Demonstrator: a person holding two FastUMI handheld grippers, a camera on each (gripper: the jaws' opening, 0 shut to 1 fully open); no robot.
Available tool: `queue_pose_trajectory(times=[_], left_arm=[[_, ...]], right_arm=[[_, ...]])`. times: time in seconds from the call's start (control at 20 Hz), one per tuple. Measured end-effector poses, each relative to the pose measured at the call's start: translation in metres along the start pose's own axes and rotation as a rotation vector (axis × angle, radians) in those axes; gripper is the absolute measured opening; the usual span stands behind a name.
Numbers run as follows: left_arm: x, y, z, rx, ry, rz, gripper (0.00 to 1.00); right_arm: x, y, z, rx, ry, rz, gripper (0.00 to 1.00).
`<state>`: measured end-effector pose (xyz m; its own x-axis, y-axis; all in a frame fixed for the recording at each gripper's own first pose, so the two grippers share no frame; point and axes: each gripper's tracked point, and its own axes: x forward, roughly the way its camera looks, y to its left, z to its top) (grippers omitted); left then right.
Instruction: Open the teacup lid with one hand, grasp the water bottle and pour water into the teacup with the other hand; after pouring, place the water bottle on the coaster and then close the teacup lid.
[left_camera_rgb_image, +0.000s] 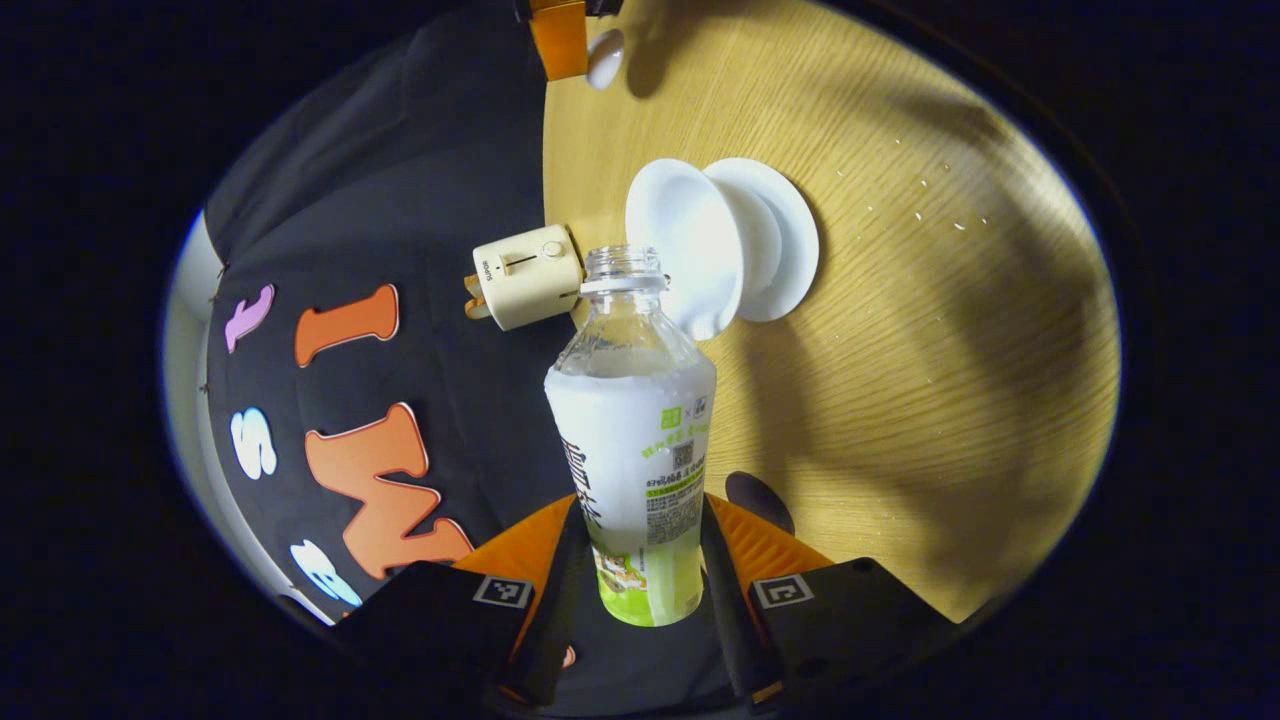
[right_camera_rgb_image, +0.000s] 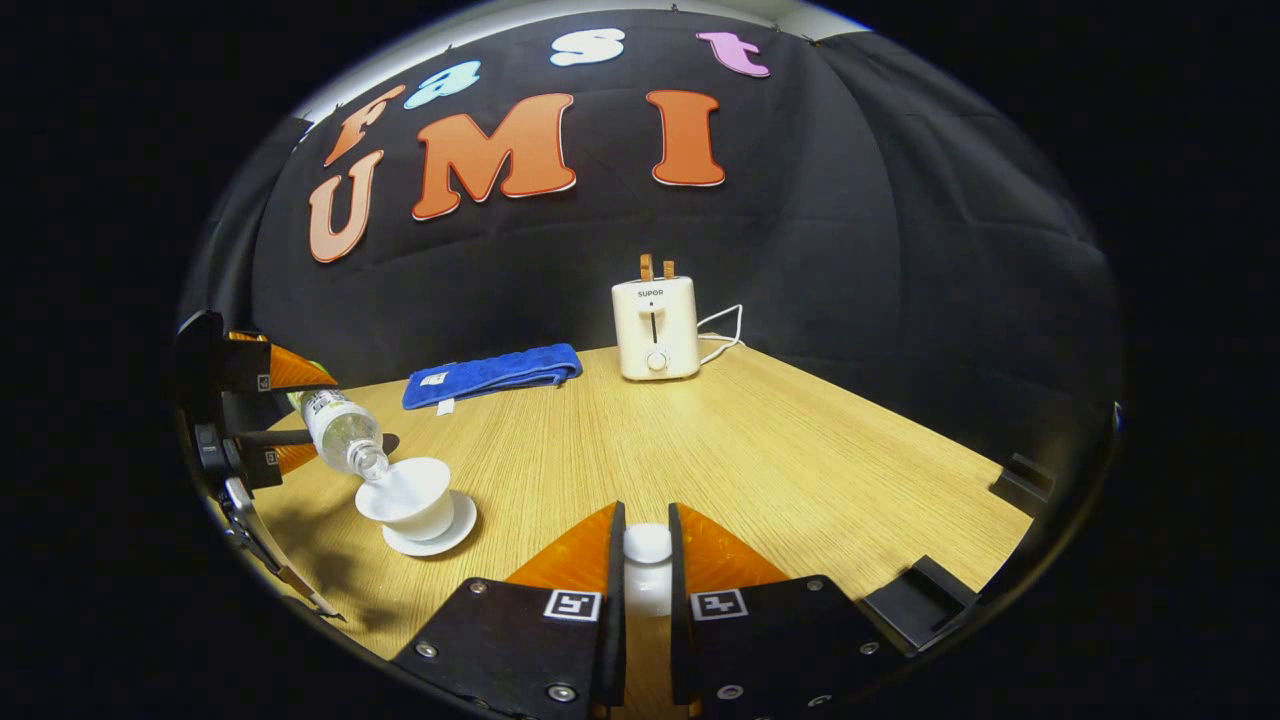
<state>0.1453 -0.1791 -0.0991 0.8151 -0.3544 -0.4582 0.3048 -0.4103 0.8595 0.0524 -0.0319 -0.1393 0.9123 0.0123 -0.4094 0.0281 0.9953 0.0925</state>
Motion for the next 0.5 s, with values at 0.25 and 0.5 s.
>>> queue_pose_trajectory(times=[0.25,0.5], left_arm=[[-0.001,0.01,-0.004,0.07,0.013,0.004,0.64],[-0.001,0.017,-0.007,0.127,0.029,0.002,0.64]], right_arm=[[0.001,0.001,0.001,-0.002,-0.005,0.002,0.18],[0.0,0.001,0.0,-0.006,-0.008,0.005,0.18]])
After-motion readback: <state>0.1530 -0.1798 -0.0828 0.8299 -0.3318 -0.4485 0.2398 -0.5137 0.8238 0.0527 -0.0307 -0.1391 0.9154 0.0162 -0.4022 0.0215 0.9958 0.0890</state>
